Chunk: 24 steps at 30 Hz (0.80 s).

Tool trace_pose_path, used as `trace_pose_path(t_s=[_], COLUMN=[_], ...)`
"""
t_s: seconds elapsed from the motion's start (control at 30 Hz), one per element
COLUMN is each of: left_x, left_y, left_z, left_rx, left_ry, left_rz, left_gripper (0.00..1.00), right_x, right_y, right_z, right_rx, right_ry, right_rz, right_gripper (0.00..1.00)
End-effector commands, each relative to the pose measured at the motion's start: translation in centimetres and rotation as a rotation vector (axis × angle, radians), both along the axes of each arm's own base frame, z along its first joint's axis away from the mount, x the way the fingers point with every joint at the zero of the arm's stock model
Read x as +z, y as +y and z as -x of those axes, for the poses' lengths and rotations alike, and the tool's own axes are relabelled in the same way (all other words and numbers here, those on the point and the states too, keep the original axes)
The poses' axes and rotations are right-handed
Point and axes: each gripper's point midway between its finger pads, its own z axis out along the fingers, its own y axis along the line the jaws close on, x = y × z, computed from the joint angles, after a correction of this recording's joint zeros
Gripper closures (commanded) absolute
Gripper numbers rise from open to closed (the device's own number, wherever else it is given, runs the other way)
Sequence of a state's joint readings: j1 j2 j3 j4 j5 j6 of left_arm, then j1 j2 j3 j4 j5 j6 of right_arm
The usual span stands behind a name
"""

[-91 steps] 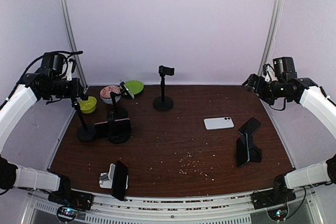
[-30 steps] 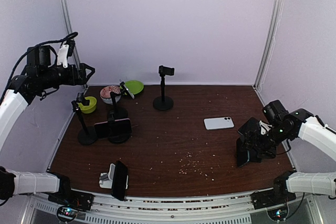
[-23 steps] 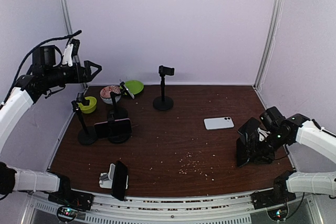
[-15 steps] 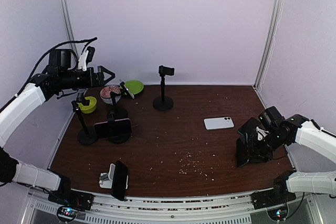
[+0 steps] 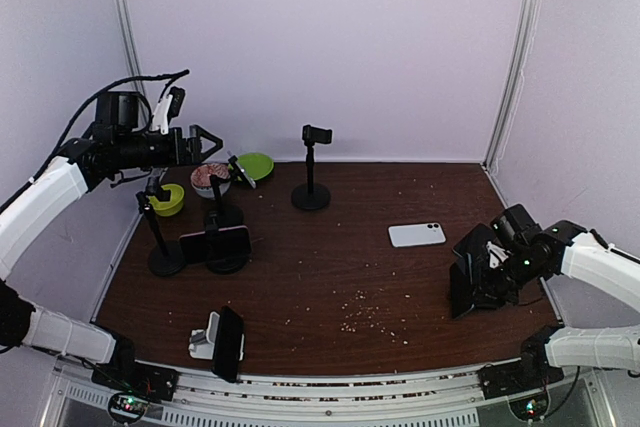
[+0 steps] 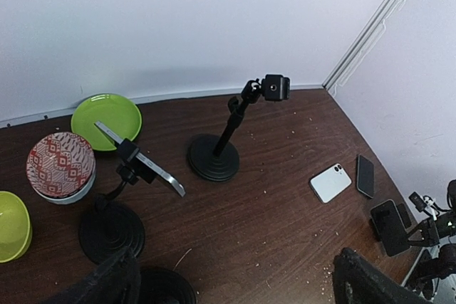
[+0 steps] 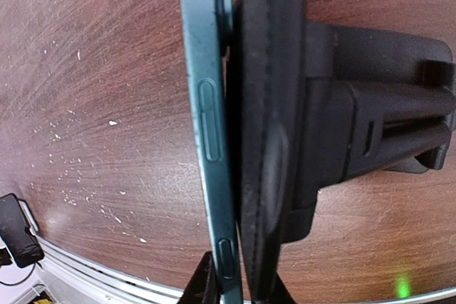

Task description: Remove the phone from the phone stand

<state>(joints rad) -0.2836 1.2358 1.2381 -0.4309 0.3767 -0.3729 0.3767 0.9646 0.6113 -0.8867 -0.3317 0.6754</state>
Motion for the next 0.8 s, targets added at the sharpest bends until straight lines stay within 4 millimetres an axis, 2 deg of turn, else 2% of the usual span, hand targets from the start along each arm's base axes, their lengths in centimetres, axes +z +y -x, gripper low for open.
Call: trace_pose_path(t_s=[0.0,0.23,0.77], left_x=[2.5,2.5,3.4], left_y=[0.3,0.7,1.8], left_z=[0.3,0.4,1.4], left_rx=[0.01,0.021,0.053], left_ry=[-0.088,-0.102,-0.147], left_rz=[-0.017,-0.035,-0.084], left_gripper=[0.04,0.03,0.03], right_x=[-0.2,1.6,10.0], right_y=[-0.2,1.1,4.0], right_z=[-0.5,-1.2,-3.6], right_rx=[0.012,0.045,0.129], right_ry=[-0.041,-0.093,-0.263], right_rz=[0.023,-0.042,-0.18], right_gripper=[0.88,1.0,1.0])
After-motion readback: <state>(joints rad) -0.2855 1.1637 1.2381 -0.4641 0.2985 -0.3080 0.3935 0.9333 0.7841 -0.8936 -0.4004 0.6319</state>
